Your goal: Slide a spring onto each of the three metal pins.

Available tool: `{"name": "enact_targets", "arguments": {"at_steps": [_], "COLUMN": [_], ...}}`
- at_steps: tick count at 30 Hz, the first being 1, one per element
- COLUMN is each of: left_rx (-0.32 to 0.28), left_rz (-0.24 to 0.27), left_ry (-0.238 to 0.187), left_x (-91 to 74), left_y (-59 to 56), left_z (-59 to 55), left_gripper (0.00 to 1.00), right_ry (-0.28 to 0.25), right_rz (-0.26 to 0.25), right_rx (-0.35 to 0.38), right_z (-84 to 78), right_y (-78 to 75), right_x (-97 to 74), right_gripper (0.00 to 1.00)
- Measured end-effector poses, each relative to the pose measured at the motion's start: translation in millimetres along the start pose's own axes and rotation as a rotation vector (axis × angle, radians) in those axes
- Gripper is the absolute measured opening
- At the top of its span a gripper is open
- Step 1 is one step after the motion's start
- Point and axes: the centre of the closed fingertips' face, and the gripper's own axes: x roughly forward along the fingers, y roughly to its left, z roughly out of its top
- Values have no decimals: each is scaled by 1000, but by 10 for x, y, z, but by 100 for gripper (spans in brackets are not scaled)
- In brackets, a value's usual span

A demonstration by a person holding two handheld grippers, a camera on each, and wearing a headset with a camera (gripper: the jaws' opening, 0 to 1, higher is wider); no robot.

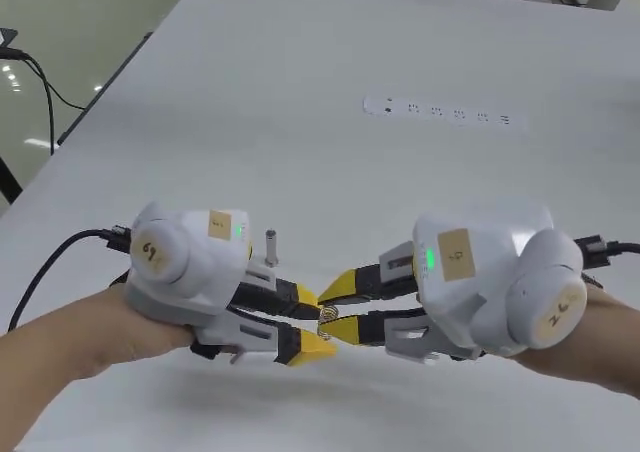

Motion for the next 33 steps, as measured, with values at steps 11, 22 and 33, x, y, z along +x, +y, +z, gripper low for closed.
{"name": "enact_targets", "arguments": {"at_steps": [11, 22, 33], "left_rx": [-26, -53, -107], "left_rz": [42, 114, 148], "left_ry": [25, 20, 13], "left_x": [-104, -293, -454], "left_y": [103, 247, 286], "left_z": [-88, -158, -256], "left_gripper": [26, 37, 54], "right_ry": [5, 8, 11], "right_rz": [-18, -33, -45], "right_rx": [8, 15, 22], "right_z": [-31, -57, -85], "right_y": [-60, -98, -146], "right_x": [-11, -15, -6], "right_gripper": [7, 7, 7]}}
